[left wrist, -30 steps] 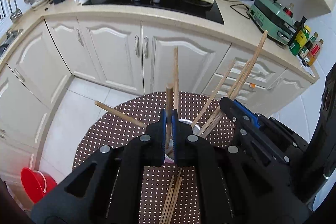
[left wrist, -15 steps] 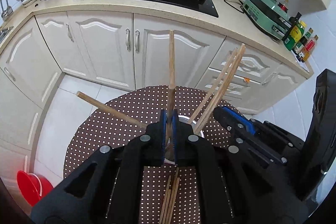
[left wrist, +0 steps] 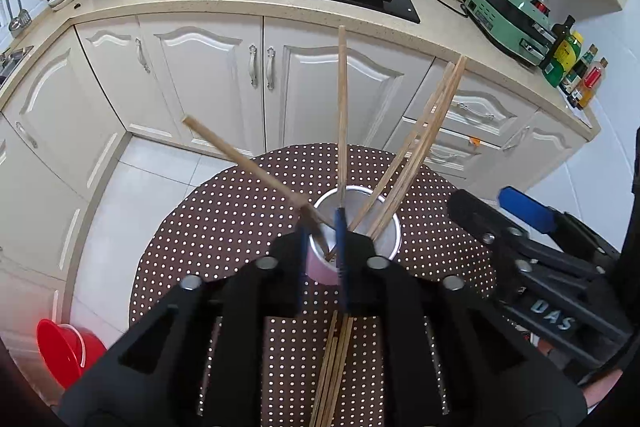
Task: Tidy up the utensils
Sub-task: 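Lower the left chopstick into the cup while the right tool drops its chopstick in, then raise both open tools from the cup and move them back to the bundle, then lower both tools onto the bundle while the right tool closes on a chopstick, then close the left tool on a chopstick while the right tool lifts its chopstick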
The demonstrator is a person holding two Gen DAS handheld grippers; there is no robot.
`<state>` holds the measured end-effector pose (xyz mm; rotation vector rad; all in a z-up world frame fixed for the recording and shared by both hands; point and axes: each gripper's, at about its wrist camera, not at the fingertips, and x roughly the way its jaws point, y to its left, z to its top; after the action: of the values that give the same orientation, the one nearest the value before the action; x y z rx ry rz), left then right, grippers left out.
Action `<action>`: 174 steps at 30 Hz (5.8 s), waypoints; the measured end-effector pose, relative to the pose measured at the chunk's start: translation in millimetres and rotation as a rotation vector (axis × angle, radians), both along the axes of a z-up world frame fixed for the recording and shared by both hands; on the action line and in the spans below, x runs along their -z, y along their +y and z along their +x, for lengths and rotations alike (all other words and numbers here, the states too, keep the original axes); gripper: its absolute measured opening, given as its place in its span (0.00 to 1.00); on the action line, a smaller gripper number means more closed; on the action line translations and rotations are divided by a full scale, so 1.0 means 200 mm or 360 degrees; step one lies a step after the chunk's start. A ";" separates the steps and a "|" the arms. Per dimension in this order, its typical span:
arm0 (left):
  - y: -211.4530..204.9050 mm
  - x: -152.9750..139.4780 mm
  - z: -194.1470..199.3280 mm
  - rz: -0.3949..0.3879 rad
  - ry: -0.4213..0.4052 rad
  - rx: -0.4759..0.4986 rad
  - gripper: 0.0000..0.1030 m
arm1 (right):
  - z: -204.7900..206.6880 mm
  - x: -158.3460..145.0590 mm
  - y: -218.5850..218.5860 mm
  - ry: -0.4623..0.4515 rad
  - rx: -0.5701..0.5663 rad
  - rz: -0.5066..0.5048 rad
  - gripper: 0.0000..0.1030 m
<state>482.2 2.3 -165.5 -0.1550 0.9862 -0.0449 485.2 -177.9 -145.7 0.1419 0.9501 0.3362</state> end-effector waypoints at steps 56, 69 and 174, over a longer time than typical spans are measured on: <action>0.09 -0.09 -0.72 0.0088 -0.0109 -0.0075 0.64 | -0.60 -0.05 -0.10 0.0098 0.0102 -0.0021 0.92; 0.12 0.18 -0.83 0.0050 0.0119 -0.0089 0.65 | -0.67 0.25 -0.03 0.0378 0.0099 -0.0104 0.92; -0.29 0.96 -0.02 0.0219 0.0718 0.0117 0.56 | -0.54 0.75 -0.11 0.0736 0.0047 0.0136 0.04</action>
<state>479.2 -55.6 -357.7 0.0002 1.4411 -0.0085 376.2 -199.7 -295.8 0.3211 1.3893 0.3226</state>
